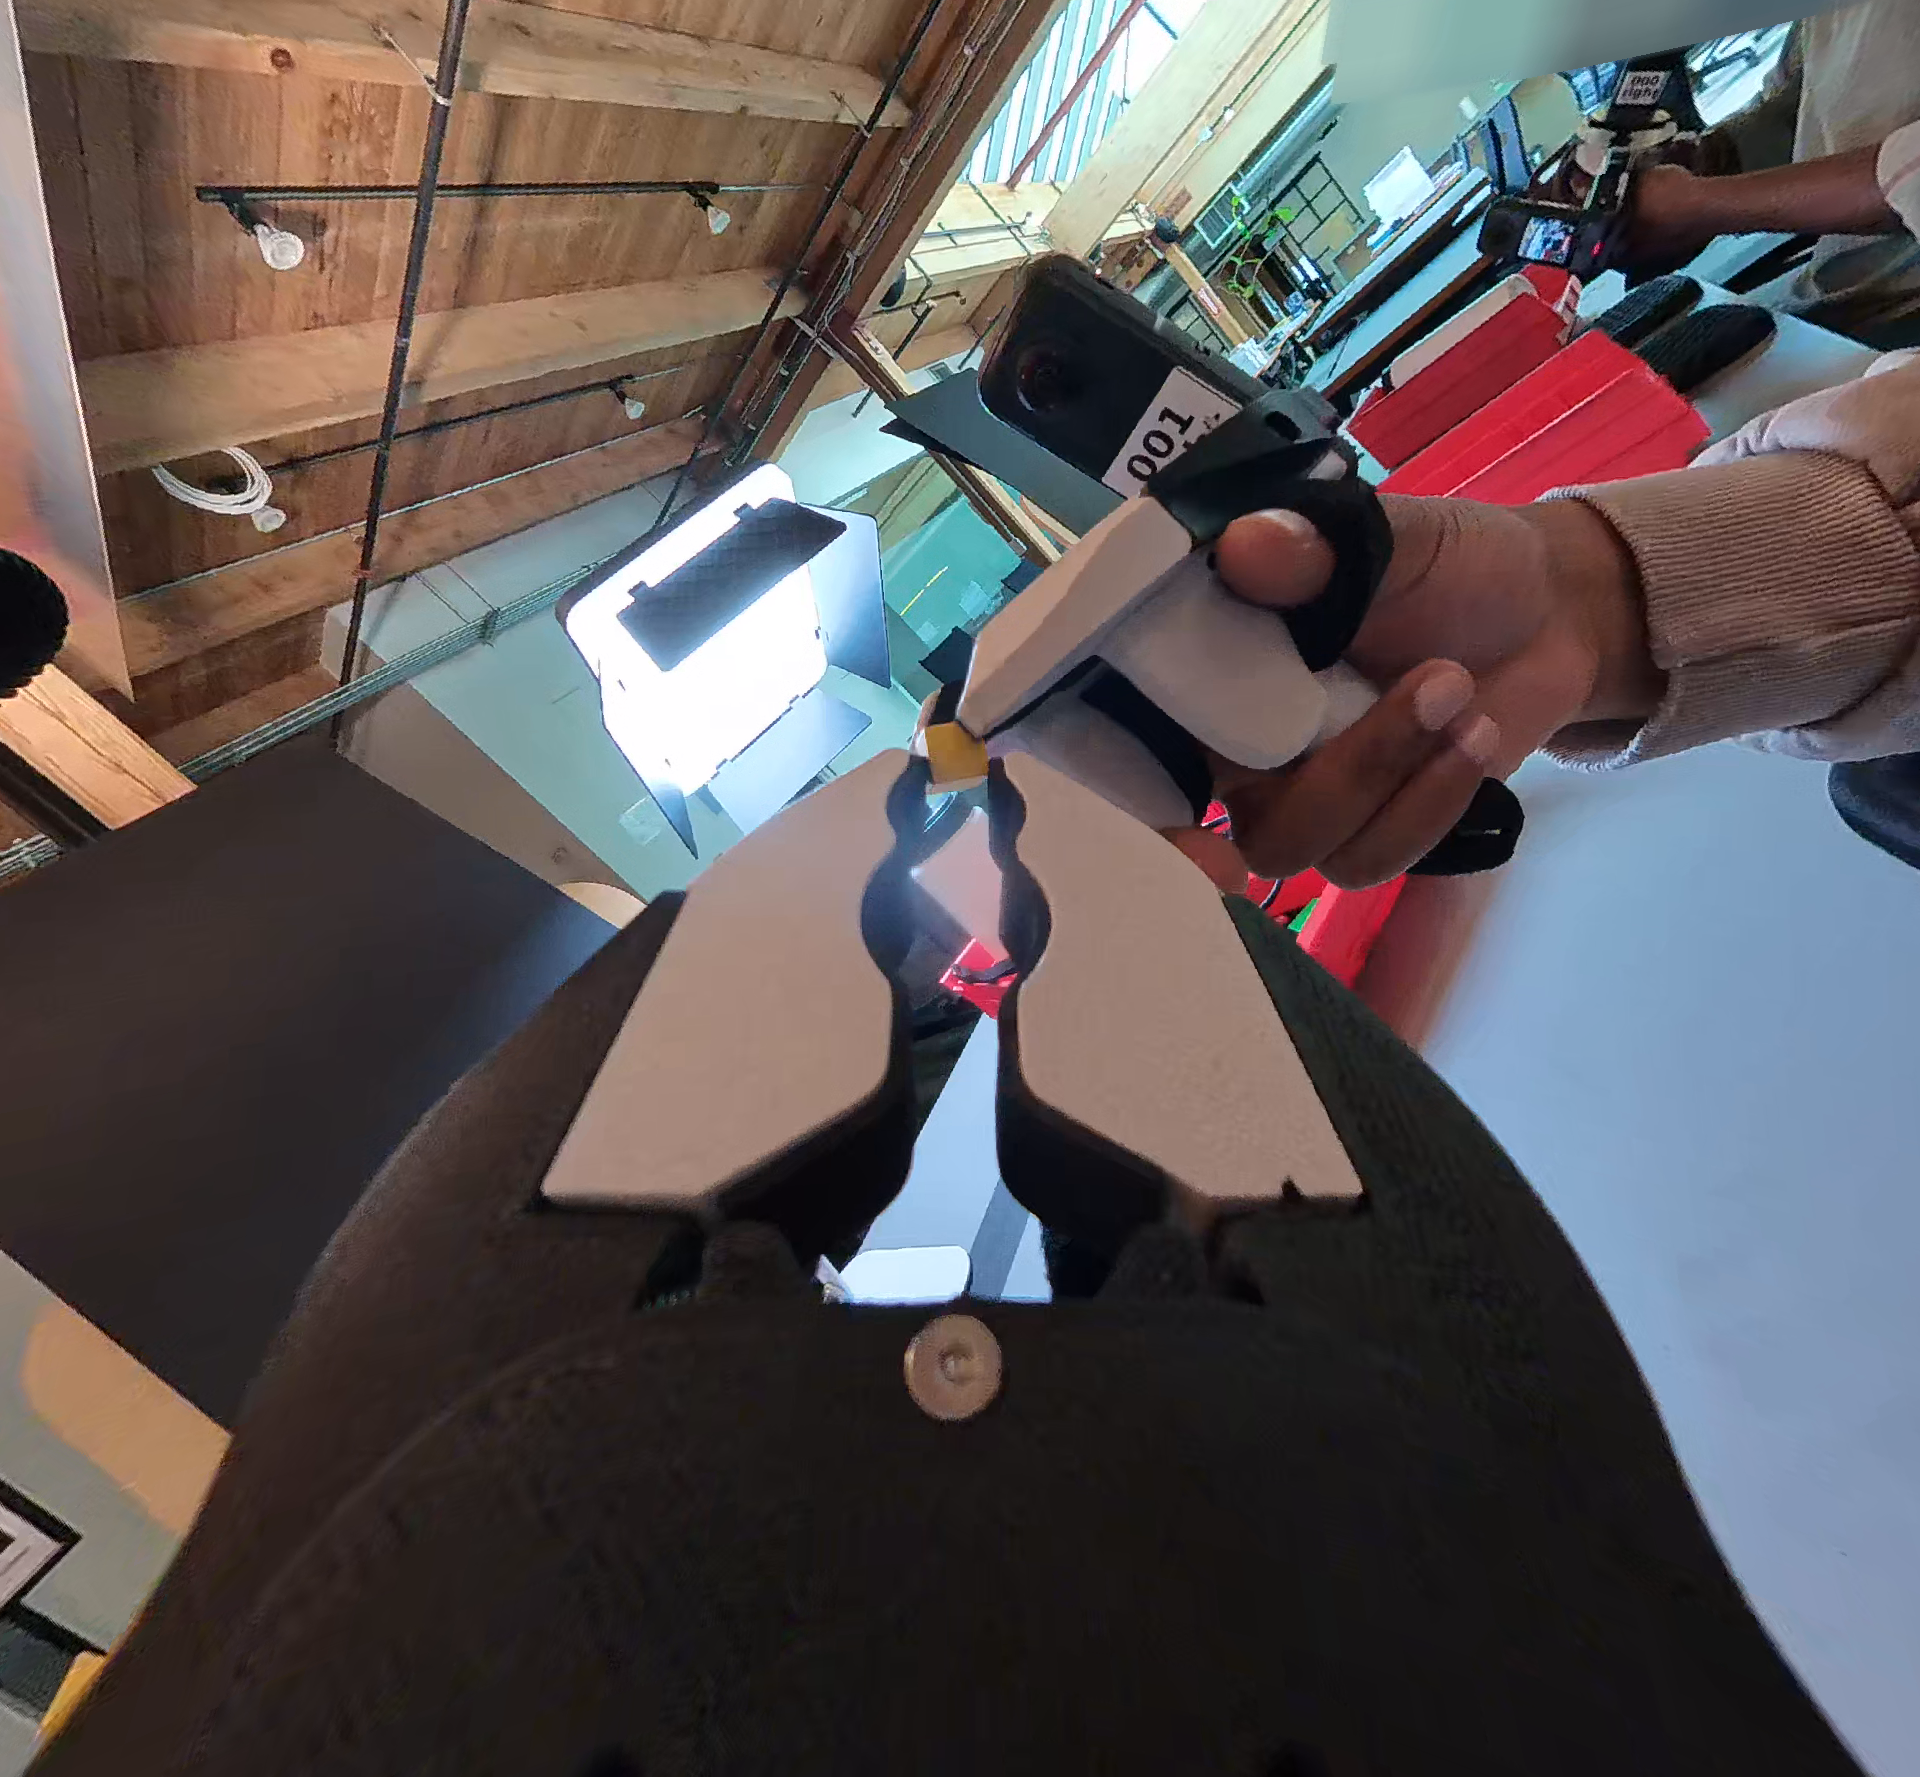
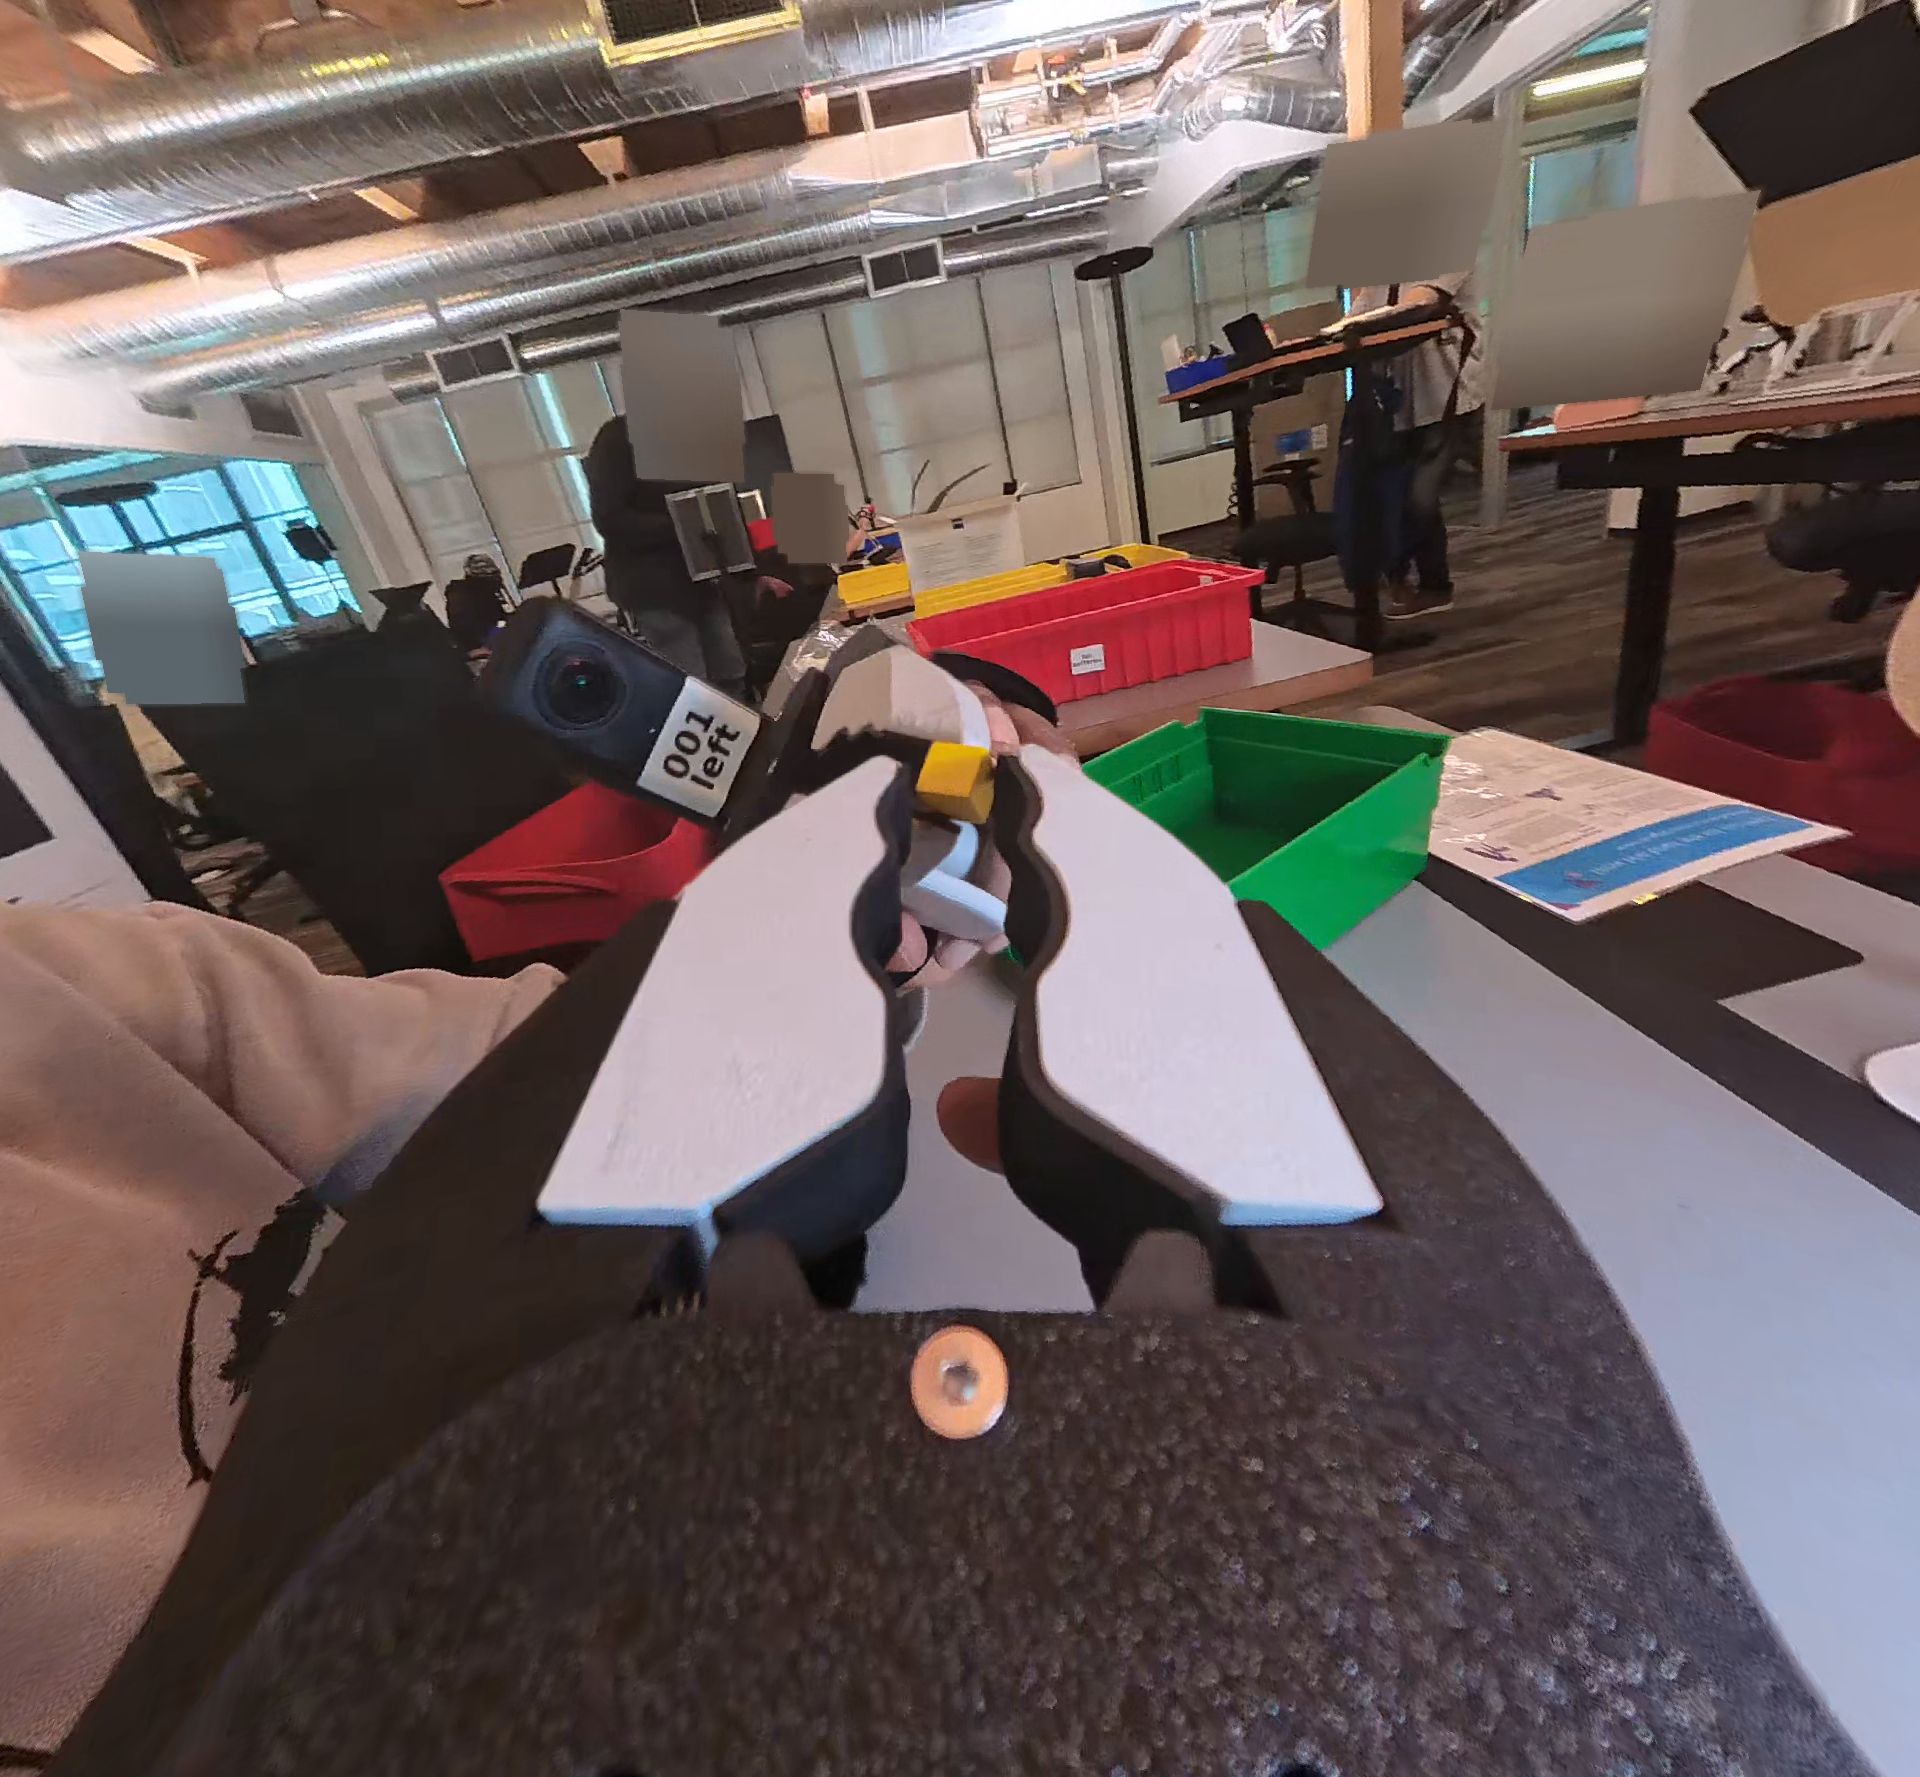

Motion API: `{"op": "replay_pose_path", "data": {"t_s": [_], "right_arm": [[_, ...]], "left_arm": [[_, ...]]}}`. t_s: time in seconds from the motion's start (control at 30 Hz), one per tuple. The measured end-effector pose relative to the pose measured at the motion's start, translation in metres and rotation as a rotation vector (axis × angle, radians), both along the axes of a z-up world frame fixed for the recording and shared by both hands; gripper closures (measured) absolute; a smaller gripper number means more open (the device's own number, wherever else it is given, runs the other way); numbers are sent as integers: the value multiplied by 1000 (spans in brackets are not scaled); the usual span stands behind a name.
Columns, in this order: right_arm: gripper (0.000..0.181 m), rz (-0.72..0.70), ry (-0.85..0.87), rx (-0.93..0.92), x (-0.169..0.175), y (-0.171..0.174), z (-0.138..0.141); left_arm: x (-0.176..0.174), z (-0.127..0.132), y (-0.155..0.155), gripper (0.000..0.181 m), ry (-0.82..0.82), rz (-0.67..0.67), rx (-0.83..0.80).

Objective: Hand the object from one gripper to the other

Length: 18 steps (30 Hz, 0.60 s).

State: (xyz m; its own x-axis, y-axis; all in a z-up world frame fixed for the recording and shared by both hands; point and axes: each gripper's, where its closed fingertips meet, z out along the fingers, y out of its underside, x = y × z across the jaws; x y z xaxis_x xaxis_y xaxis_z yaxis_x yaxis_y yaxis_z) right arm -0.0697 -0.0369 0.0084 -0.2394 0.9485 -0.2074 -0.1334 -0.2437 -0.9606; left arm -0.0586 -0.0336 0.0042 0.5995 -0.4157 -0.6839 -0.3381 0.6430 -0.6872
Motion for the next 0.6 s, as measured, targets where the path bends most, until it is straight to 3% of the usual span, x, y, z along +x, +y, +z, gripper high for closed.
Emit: {"op": "replay_pose_path", "data": {"t_s": [0.13, 0.23, 0.37, 0.47, 0.6], "right_arm": [[169, -40, -11, 67, 0, 1, -1], [170, -112, -3, 214, 3, 3, 1], [170, -313, 40, 619, 9, 1, 6], [170, -465, 25, 924, 9, 1, 5], [170, -603, 19, 1189, 6, -1, 3]], "left_arm": [[0, -1, 1, 170, 9, 11, 7], [0, 1, 0, 169, -75, -76, -109], [-2, 9, -3, 158, -307, -348, -450], [-6, 18, -8, 157, -443, -518, -601], [3, 8, -8, 154, -407, -539, -722]]}}
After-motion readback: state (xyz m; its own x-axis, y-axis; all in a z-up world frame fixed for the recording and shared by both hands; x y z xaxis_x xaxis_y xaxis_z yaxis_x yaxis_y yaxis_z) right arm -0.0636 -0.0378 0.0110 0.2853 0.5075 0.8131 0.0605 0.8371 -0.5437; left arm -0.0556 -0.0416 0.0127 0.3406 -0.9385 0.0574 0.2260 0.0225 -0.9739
